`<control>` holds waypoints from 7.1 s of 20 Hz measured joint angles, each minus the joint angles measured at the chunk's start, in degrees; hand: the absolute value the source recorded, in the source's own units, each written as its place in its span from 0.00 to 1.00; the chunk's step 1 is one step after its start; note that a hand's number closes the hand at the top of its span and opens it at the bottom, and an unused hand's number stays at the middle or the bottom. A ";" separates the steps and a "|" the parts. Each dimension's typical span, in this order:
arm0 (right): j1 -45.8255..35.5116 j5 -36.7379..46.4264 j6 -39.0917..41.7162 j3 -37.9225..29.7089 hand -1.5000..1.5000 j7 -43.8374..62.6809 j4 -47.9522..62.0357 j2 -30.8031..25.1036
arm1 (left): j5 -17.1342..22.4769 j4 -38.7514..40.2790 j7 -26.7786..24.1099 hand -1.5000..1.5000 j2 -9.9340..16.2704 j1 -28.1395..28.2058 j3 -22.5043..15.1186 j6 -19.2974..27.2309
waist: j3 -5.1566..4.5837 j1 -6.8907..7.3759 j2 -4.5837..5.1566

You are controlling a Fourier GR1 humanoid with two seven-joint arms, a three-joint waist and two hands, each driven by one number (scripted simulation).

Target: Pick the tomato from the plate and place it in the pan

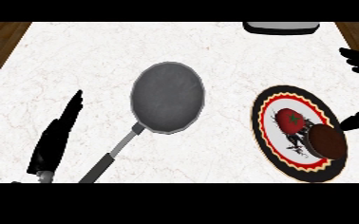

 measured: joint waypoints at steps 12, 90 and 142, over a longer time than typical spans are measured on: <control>-11.72 3.11 9.50 6.81 0.00 15.56 4.02 7.64 | -2.45 -1.67 1.97 0.50 -1.45 0.69 2.57 -2.02 | 0.01 -0.15 -0.02; 16.20 72.26 -12.88 20.67 1.00 33.39 -30.49 34.35 | -13.72 -5.31 4.54 0.50 -12.20 7.19 16.02 -12.83 | -0.30 -3.85 -1.52; -33.06 36.30 -74.71 12.67 0.00 7.91 37.73 51.25 | -17.10 -0.96 3.03 0.50 -16.08 -0.85 13.44 -16.39 | 0.11 3.98 1.16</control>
